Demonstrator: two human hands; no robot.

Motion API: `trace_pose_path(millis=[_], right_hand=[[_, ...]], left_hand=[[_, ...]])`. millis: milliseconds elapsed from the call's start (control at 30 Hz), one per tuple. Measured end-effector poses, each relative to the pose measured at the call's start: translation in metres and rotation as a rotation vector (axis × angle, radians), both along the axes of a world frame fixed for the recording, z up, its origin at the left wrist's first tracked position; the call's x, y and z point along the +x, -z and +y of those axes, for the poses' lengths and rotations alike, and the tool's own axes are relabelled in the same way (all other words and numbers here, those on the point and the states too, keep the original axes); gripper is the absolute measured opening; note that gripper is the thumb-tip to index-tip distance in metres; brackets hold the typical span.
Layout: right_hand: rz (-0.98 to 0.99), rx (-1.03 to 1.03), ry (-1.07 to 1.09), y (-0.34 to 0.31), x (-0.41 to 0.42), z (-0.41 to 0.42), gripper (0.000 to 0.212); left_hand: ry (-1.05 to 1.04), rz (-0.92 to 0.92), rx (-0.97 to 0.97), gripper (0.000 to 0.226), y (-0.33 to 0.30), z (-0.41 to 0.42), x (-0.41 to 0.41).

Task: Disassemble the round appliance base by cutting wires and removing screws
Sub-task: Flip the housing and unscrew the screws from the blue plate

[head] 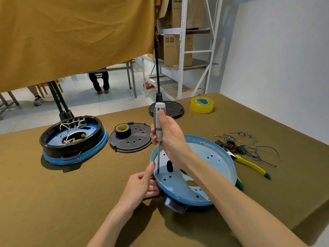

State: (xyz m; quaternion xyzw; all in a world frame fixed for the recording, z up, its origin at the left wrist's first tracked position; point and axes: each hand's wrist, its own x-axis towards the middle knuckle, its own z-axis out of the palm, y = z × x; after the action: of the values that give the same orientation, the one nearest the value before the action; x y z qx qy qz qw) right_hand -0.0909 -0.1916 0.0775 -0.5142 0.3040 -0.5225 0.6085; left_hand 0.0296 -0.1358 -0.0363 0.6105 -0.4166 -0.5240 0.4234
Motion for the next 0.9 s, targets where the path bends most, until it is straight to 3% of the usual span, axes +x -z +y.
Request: trace_pose_path(millis=[133, 367, 567, 700, 800, 900], right_hand=[[-0.011, -0.059, 0.053, 0.005, 0.001, -0.001, 0.051], [0.051, -0.054, -0.042, 0.001, 0.000, 0.002, 0.063], [0.136, -0.293, 0.176, -0.039, -0.054, -0.005, 0.015], [0.566, -0.336, 0.474, -0.029, -0.125, -0.022, 0.024], [0.984, -0.106, 0.604, 0.011, -0.170, -0.041, 0.031], [1.206, 0.103, 0.520, 0.049, -0.191, -0.053, 0.038]], left_hand=[[-0.005, -0.003, 0.000, 0.080, -0.002, 0.002, -0.001], [-0.019, -0.004, -0.022, 0.062, -0.002, 0.002, -0.002], [-0.123, 0.001, -0.056, 0.071, 0.000, 0.004, -0.009], [-0.214, 0.012, -0.030, 0.059, -0.001, 0.002, -0.010], [-0.269, 0.034, -0.045, 0.057, -0.004, 0.005, -0.012], [-0.312, 0.037, -0.078, 0.053, -0.008, 0.009, -0.012]])
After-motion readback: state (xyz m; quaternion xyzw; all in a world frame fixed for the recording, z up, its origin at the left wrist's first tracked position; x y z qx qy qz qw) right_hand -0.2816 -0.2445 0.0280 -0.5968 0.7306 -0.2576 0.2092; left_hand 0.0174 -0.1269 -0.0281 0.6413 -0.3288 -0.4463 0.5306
